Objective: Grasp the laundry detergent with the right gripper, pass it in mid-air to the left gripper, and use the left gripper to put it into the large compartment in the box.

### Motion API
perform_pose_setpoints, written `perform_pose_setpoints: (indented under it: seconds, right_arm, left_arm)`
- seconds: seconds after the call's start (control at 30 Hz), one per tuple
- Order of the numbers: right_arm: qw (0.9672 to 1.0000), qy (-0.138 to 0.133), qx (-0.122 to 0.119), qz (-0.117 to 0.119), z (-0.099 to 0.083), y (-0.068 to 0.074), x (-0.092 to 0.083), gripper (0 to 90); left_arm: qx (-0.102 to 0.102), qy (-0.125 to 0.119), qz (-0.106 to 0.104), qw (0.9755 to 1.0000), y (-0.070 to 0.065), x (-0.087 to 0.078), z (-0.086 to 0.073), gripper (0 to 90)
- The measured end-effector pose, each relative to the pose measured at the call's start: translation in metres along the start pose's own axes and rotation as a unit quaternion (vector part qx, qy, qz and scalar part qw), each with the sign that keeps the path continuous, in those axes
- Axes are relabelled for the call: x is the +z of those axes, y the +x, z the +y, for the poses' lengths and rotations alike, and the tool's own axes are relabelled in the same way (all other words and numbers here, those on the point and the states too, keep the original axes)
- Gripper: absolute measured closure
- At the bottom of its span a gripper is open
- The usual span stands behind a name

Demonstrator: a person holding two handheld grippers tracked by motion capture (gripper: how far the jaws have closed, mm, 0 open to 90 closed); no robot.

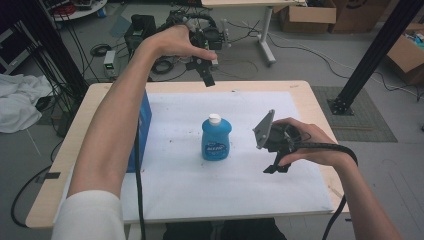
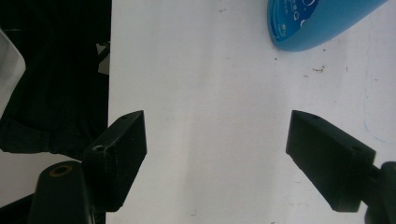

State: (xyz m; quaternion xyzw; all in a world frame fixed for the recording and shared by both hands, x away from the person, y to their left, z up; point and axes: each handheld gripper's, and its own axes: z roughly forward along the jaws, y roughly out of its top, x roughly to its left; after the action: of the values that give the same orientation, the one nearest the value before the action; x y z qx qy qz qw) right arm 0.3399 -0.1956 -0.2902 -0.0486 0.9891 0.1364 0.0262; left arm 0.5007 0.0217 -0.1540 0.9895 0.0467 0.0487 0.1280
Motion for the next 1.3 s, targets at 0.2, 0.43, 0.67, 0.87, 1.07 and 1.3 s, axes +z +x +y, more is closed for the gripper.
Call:
perform_pose_setpoints:
  seconds: [0.2, 0.43, 0.67, 0.87, 1.07, 1.3]
  right_arm:
    - [1.0, -0.01, 0.002, 0.0, 0.001, -0.003, 0.0, 20.3]
    - [0.9998, -0.016, 0.011, -0.005, 0.0, -0.009, 0.001, 20.2]
    - [0.9994, -0.026, 0.02, -0.012, 0.003, -0.015, 0.0, 20.0]
    - [0.9988, -0.033, 0.031, -0.021, 0.004, -0.023, 0.0, 19.8]
    - [0.9976, -0.05, 0.039, -0.026, 0.005, -0.031, 0.001, 19.0]
    - [0.9954, -0.071, 0.055, -0.032, 0.005, -0.042, 0.005, 17.0]
  left_arm:
    - [0.003, 0.001, 0.003, 1.0, -0.002, -0.002, 0.001, 18.2]
    - [0.002, -0.003, 0.006, 1.0, -0.002, -0.004, 0.0, 18.1]
    - [0.001, -0.006, 0.008, 0.9999, -0.002, -0.004, -0.004, 18.1]
    - [0.0, -0.009, 0.008, 0.9999, -0.001, -0.005, -0.004, 18.1]
    - [0.002, -0.007, 0.01, 0.9999, -0.002, -0.004, -0.003, 18.1]
    - [0.003, -0.009, 0.009, 0.9999, -0.003, -0.003, -0.003, 18.1]
